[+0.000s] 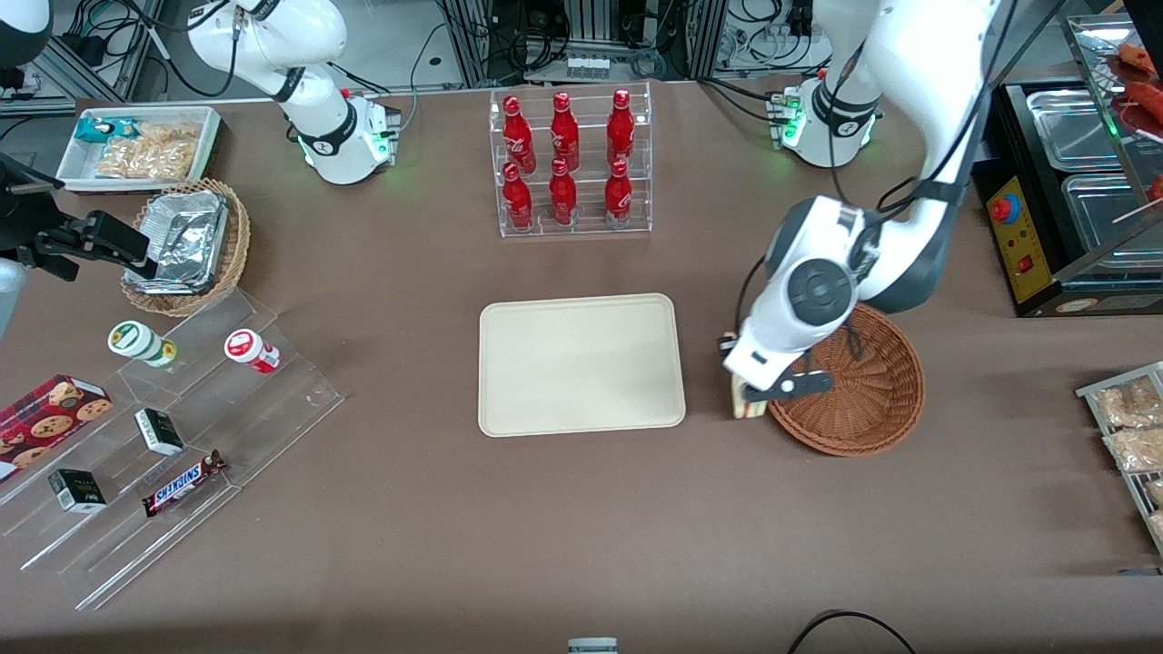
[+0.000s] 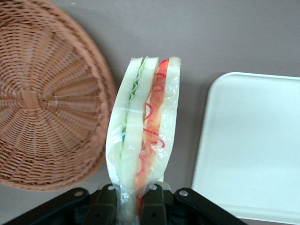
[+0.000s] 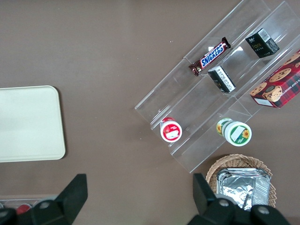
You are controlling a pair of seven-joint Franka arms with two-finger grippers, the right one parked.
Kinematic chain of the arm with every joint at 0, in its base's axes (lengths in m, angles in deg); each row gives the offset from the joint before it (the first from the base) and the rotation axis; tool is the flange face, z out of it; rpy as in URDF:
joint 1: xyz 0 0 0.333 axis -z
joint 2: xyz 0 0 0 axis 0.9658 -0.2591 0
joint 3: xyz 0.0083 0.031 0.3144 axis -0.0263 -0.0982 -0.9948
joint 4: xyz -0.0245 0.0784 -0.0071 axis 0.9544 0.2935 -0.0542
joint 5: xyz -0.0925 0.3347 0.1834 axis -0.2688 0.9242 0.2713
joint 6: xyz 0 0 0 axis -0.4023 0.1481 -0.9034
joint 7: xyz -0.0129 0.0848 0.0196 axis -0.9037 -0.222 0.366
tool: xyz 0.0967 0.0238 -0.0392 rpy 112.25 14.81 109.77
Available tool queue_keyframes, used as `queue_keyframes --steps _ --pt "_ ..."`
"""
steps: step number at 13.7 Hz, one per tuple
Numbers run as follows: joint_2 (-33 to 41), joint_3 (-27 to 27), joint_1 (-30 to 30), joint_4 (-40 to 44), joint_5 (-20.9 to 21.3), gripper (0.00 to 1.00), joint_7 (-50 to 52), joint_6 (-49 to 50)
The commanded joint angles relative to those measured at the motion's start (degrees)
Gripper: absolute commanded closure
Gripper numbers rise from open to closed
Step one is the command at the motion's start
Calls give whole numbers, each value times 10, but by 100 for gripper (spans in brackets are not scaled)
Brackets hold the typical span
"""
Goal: Place sandwich from basket to tray
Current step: 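Lift the sandwich and carry it with the left gripper to the tray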
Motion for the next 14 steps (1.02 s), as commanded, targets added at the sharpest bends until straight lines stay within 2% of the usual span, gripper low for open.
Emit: queue_keyframes --steps 1,3,7,10,14 --pt "-81 -7 35 125 0 96 38 52" --pt "-93 -7 66 132 -1 98 54 48" --pt "-160 -6 120 215 -4 98 111 44" --pt "-205 -7 155 263 -4 98 163 23" --pt "-246 -7 185 303 -3 98 185 21"
